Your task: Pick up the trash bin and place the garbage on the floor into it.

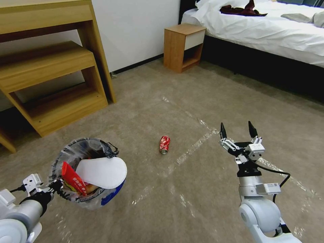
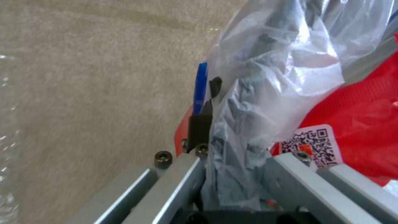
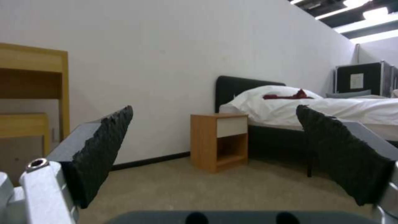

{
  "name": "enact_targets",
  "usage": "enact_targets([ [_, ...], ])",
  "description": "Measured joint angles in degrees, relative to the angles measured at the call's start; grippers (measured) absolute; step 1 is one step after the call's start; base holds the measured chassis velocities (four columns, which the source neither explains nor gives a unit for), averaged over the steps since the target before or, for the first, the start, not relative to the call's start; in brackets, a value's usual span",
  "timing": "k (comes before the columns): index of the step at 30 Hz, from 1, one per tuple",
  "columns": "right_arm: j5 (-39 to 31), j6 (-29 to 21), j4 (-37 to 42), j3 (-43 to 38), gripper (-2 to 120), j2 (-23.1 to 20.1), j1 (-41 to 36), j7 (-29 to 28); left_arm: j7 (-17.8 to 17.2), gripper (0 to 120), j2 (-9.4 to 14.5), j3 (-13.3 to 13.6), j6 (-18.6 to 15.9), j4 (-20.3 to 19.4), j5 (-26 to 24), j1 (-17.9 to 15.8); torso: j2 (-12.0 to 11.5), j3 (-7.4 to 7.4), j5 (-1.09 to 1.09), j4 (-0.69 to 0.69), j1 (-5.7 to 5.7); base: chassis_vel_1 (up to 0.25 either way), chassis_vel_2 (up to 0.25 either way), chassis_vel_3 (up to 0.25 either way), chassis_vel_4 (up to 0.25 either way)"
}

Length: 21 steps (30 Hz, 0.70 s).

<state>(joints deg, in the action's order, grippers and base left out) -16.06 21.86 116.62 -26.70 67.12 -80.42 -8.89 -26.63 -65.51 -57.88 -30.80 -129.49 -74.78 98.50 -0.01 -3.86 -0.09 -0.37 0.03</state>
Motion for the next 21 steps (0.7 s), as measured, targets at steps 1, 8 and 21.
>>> enact_targets([
  [1, -0.1, 0.0, -0.1, 0.1, 100, -0.1, 0.1, 0.0, 0.0, 0, 0.0, 0.0, 0.0, 0.0, 0.0, 0.0, 0.0, 0.00, 0.02, 0.01, 0.00, -0.141, 0.153, 0.134, -0.157],
  [8, -0.5, 0.0, -0.7, 0.7, 100, -0.1, 0.7, 0.0, 0.1, 0, 0.0, 0.0, 0.1, 0.4, 0.2, -0.2, 0.0, 0.00, 0.02, 0.02, 0.00, -0.101, 0.112, 0.115, -0.087],
  [21, -4.5, -1.4, -1.6, 2.5, 100, -1.3, 2.1, -1.7, 0.6, 0, 0.1, 0.1, 0.4, 1.0, 1.0, 0.2, 0.0, 0.00, 0.01, 0.01, 0.00, -0.055, 0.047, 0.047, -0.049],
])
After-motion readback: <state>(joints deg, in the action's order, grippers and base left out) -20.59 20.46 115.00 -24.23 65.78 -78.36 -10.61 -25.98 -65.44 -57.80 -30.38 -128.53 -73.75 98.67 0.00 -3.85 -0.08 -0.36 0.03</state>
